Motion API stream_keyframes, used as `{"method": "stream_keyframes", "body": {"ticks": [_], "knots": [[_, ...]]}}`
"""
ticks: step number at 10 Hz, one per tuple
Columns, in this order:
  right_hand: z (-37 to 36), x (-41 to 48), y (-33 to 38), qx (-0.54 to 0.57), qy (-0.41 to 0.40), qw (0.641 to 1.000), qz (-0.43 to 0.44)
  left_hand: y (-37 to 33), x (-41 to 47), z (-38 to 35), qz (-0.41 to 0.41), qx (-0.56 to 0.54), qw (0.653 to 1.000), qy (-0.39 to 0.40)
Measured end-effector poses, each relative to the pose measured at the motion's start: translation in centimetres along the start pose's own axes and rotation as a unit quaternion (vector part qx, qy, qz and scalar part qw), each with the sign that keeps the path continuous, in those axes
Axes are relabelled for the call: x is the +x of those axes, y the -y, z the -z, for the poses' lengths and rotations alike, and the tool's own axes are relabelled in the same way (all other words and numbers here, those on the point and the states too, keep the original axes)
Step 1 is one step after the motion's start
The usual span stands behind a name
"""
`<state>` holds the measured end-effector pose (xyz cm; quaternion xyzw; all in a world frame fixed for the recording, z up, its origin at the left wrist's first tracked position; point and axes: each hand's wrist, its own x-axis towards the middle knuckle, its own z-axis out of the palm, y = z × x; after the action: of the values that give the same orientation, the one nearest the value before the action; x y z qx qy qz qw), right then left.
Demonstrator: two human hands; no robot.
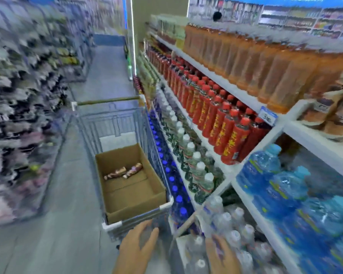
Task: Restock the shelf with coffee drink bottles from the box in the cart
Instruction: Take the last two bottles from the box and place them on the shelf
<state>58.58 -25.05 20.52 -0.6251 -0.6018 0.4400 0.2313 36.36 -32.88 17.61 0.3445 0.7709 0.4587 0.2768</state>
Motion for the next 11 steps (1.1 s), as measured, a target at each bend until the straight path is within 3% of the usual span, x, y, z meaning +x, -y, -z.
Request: {"method": "stream_keyframes", "body": {"ticks": [1, 3, 7, 10, 11], "knots": [[-8.4, 3.3, 1.5, -0.043, 0.008, 0.998, -0.039, 3.6, 2.6, 4.3, 0.083, -0.026, 0.996, -0.028], [-15.7, 6.1, 7.2, -0.009, 0.103, 0.994, -0.037, 7.5, 6.8, 9.5, 0.138, -0.023, 0.989, -0.046], [-25.7, 18.0, 10.3, -0.133, 0.204, 0.968, -0.054, 11.4, 17.6, 11.9, 0.241, 0.009, 0.969, -0.058], [-36.8, 30.7, 15.5, -0.189, 0.306, 0.933, 0.020, 11.0, 26.6, 12.9, 0.292, -0.027, 0.947, -0.128], [-44.3, 37.1, 18.7, -0.226, 0.336, 0.912, 0.059, 11.0, 29.8, 13.2, 0.327, -0.068, 0.926, -0.176]]}}
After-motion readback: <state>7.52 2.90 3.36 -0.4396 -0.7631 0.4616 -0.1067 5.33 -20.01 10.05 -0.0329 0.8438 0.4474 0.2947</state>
